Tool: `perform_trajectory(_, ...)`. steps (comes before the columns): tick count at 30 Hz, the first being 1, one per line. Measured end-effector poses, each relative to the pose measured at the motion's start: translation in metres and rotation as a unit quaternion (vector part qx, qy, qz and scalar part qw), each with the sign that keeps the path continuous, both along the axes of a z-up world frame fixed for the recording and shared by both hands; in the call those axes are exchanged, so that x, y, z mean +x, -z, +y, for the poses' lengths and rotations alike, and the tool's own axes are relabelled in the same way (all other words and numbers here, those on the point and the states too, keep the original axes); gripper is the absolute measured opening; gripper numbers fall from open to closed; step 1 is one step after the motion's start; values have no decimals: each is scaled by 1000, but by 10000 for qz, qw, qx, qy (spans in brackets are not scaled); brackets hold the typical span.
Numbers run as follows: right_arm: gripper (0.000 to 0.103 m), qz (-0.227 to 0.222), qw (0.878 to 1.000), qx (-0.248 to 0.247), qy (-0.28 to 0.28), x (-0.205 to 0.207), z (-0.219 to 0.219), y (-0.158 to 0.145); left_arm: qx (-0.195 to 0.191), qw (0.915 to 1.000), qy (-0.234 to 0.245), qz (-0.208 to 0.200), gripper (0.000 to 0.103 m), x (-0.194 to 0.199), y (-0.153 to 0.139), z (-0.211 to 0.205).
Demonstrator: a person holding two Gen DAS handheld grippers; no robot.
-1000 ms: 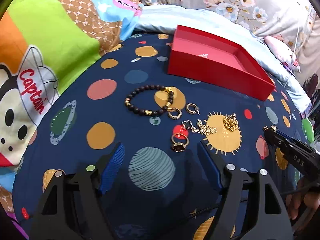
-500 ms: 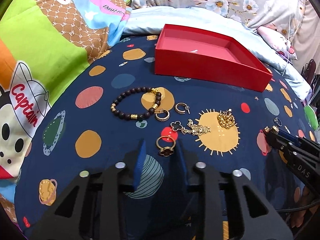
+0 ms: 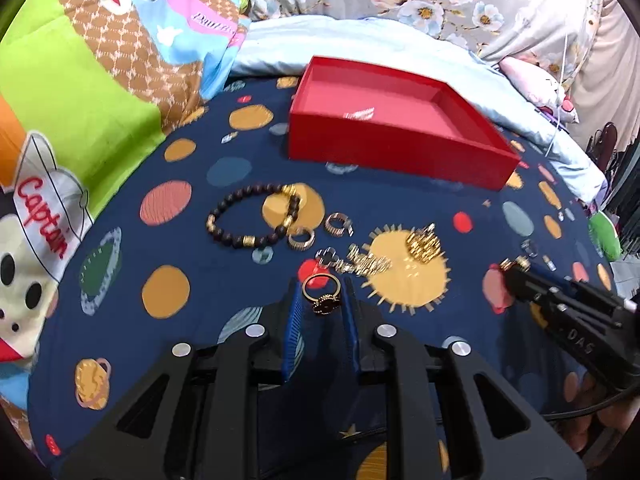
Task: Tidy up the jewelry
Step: 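Grasp the gold watch with the right tool while the left tool grasps a gold ring, then lower the watch and ring into the red tray and open both tools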
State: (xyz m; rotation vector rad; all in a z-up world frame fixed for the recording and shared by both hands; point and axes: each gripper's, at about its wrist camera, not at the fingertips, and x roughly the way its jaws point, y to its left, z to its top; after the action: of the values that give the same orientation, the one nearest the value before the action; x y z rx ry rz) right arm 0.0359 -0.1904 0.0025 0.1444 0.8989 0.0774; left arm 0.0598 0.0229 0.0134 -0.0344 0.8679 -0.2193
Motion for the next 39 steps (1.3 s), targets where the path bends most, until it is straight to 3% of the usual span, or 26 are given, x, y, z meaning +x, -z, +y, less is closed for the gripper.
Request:
perform_trajectory(9, 22, -614, 9981, 21, -13, 19, -9, -53, -204, 9988, 225, -387, 19, 28, -45, -13)
perform_trajectory(16, 22, -1121, 9936, 101, -46, 61, -16, -97, -375, 9959, 288, -770, 19, 80, -86, -29)
perform_trajectory(22, 22, -1421, 9898, -2, -124, 102, -7, -122, -324, 9947, 335, -912, 19, 122, -98, -46)
perform_trajectory(28, 22, -1174, 9927, 43, -278, 138, 9, -103, -332, 9980, 285, -458, 19, 158, -72, -55)
perform_trajectory(36, 22, -725, 9968, 84, -338, 156, 16, -67, -193, 9997, 126, -64, 20, 170, -37, -54)
perform_trajectory(39, 22, -736, 9967, 63, -321, 155, 16, -65, -155, 9999, -13, -32, 38, 172, -33, -50)
